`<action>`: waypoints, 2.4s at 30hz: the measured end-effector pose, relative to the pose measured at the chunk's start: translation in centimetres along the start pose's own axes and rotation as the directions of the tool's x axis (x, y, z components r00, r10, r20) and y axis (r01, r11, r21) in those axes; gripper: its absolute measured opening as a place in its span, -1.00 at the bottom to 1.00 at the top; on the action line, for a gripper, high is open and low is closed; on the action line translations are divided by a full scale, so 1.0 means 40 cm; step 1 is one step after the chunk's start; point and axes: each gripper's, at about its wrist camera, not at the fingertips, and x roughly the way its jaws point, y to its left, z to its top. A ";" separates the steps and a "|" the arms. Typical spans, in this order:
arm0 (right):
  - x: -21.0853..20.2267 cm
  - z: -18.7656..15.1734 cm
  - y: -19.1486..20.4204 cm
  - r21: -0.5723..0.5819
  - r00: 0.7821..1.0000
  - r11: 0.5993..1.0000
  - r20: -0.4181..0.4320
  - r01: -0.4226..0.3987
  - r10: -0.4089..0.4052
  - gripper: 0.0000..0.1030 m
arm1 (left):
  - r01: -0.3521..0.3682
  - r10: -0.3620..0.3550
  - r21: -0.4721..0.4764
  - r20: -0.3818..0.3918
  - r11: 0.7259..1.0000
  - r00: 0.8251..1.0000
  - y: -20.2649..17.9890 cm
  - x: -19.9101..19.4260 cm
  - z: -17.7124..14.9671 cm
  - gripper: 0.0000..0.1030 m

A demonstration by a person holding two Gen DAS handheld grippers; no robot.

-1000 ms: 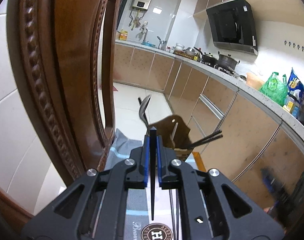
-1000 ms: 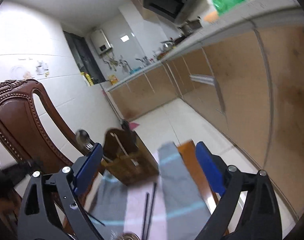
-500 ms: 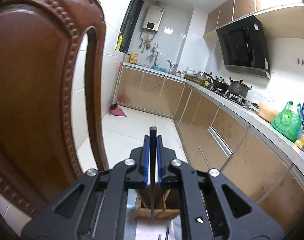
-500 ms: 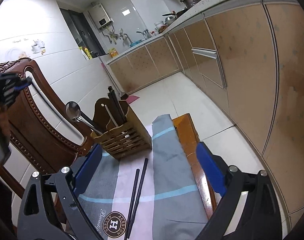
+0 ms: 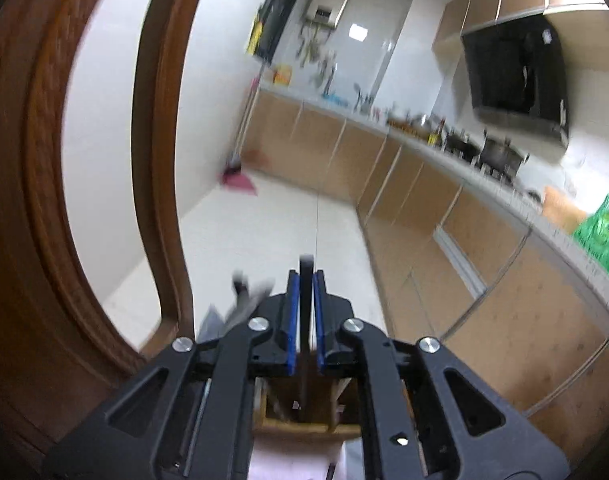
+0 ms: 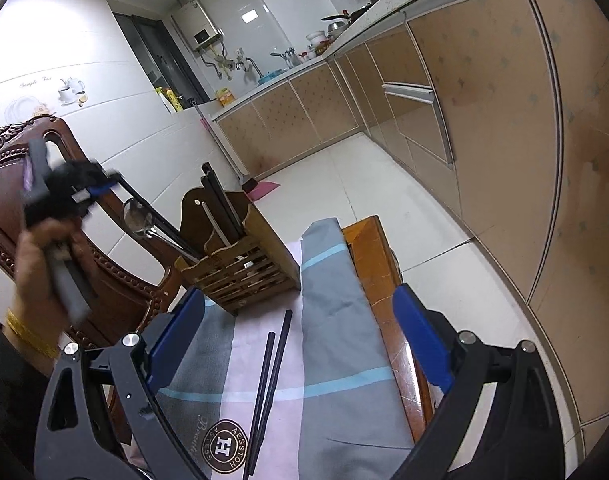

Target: Organize utensils

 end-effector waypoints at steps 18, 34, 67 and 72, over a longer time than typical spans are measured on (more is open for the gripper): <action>0.015 -0.063 0.129 -0.205 0.994 0.977 -0.076 0.064 -0.081 0.80 | -0.006 0.059 0.263 -0.195 0.965 0.979 0.031 -0.341 -0.461 0.74; 0.017 -0.144 0.161 -0.295 0.980 0.948 -0.117 0.120 -0.160 0.80 | 0.022 0.045 0.278 -0.231 0.960 0.972 0.045 -0.361 -0.498 0.74; 0.136 -0.067 -0.005 -0.205 0.964 0.960 -0.145 0.192 -0.224 0.76 | 0.040 0.107 0.285 -0.481 0.958 0.870 -0.052 0.104 -0.576 0.02; 0.155 -0.068 -0.023 -0.191 0.961 0.963 -0.168 0.189 -0.222 0.76 | 0.027 0.129 0.288 -0.508 0.957 0.851 -0.067 0.166 -0.589 -0.15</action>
